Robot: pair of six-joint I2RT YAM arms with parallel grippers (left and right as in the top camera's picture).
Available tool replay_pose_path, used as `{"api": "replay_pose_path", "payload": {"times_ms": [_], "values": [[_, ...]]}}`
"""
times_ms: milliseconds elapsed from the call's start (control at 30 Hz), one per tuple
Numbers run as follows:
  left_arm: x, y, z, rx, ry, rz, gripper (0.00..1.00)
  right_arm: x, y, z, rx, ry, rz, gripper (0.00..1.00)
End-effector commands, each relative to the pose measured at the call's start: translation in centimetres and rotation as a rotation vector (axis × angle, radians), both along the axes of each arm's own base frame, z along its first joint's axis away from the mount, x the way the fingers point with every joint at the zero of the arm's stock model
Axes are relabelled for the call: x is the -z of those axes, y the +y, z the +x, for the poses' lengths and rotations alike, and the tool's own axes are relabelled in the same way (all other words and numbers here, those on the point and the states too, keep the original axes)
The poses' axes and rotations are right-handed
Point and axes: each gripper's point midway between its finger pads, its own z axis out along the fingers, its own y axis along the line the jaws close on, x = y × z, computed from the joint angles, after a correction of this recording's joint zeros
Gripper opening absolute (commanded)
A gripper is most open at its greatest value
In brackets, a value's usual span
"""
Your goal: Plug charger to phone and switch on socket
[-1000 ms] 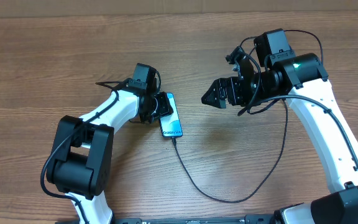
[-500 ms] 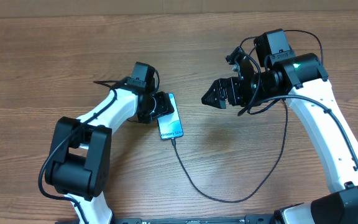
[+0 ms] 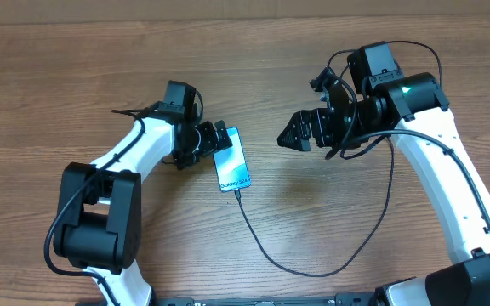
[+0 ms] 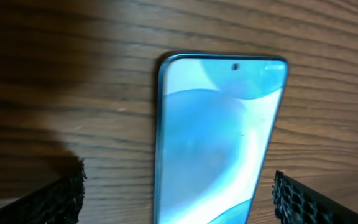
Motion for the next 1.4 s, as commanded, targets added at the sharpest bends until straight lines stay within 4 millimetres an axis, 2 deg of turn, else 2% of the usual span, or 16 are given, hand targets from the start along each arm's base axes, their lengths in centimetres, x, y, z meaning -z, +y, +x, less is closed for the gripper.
{"api": "replay_pose_path", "payload": {"times_ms": [0, 33, 200, 400, 533, 600, 667, 700, 833, 933, 1033, 1133, 1367], "values": [[0.2, 2.3, 0.0, -0.001, 0.024, 0.066, 1.00, -1.7, -0.9, -0.2, 0.011, -0.080, -0.038, 1.00], [-1.8, 2.4, 0.9, 0.021, -0.011, 0.067, 1.00, -2.3, -1.3, -0.4, 0.020, -0.108, -0.054, 1.00], [-7.7, 2.5, 2.6, 0.063, -0.111, 0.091, 1.00, -4.8, -2.9, -1.1, 0.067, -0.200, -0.077, 1.00], [-15.9, 2.0, 2.2, 0.105, -0.288, 0.104, 1.00, -7.8, -5.7, -2.5, 0.177, -0.312, -0.136, 1.00], [-21.4, 0.9, 0.3, 0.179, -0.448, 0.100, 0.99, -9.8, -7.2, -4.2, 0.223, -0.392, -0.165, 1.00], [-24.0, 0.0, -1.8, 0.248, -0.525, 0.103, 1.00, -11.0, -7.5, -5.3, 0.229, -0.441, -0.149, 1.00], [-25.4, -0.1, -3.7, 0.271, -0.552, 0.141, 0.99, -12.3, -7.7, -6.4, 0.236, -0.491, -0.133, 1.00], [-26.0, 0.2, -5.4, 0.284, -0.567, 0.194, 1.00, -13.3, -8.0, -7.6, 0.241, -0.531, -0.120, 1.00], [-26.0, -0.7, -8.4, 0.342, -0.612, 0.228, 0.99, -14.7, -9.0, -9.6, 0.269, -0.610, -0.123, 1.00], [-24.6, -2.2, -10.8, 0.414, -0.655, 0.194, 1.00, -14.8, -10.0, -11.4, 0.297, -0.665, -0.137, 1.00], [-23.1, -3.3, -12.1, 0.458, -0.690, 0.160, 1.00, -14.2, -10.8, -12.6, 0.317, -0.693, -0.158, 1.00], [-22.2, -4.2, -12.8, 0.490, -0.716, 0.122, 1.00, -13.2, -11.2, -13.4, 0.322, -0.694, -0.168, 1.00], [-21.6, -4.1, -12.6, 0.432, -0.688, 0.109, 1.00, -12.4, -11.3, -13.9, 0.318, -0.665, -0.177, 1.00]]}}
